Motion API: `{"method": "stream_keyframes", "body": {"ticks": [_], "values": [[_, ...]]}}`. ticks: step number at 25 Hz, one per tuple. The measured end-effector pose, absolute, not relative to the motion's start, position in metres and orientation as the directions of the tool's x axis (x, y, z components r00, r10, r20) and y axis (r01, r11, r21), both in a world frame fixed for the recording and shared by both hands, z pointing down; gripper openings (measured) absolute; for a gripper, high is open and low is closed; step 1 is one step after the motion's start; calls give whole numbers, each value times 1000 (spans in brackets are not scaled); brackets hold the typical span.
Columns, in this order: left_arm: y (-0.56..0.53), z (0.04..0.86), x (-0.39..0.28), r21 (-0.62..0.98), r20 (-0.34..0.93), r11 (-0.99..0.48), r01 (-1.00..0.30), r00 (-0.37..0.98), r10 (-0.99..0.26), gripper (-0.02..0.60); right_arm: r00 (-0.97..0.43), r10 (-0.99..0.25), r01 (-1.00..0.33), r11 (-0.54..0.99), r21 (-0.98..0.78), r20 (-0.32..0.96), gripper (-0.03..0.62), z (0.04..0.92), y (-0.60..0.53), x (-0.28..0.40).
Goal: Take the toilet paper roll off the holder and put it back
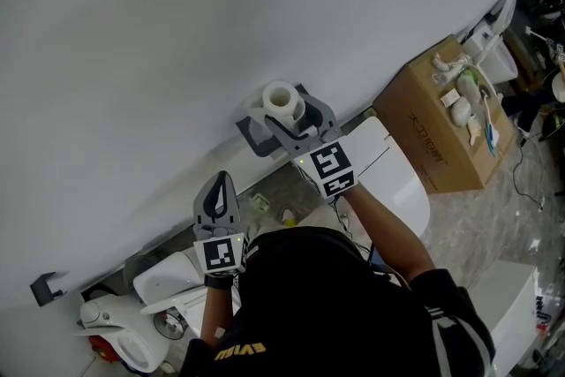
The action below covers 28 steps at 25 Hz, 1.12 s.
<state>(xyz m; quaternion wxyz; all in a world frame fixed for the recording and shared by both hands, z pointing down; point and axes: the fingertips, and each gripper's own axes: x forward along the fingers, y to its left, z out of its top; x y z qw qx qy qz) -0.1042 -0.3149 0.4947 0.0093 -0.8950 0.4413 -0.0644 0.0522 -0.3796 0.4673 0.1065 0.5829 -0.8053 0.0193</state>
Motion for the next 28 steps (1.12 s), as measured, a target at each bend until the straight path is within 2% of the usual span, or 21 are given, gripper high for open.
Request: {"method": "stream_keyframes", "body": {"ticks": [11,20,28], "values": [[-314,498,-104,-84,108,-613,-786,604,-789,12,-306,-930,-943,325,65,203,262,468,-382,57],[-315,487,-98,-91,120,-641,-762,631,-766,12,-239,-959,-967,249,50,154,262,422,-360,86],[-306,478,-32,-42,94,-746,-664,741,-665,12,-125,-976,-988,138,62,176,264,399,-321,134]]}}
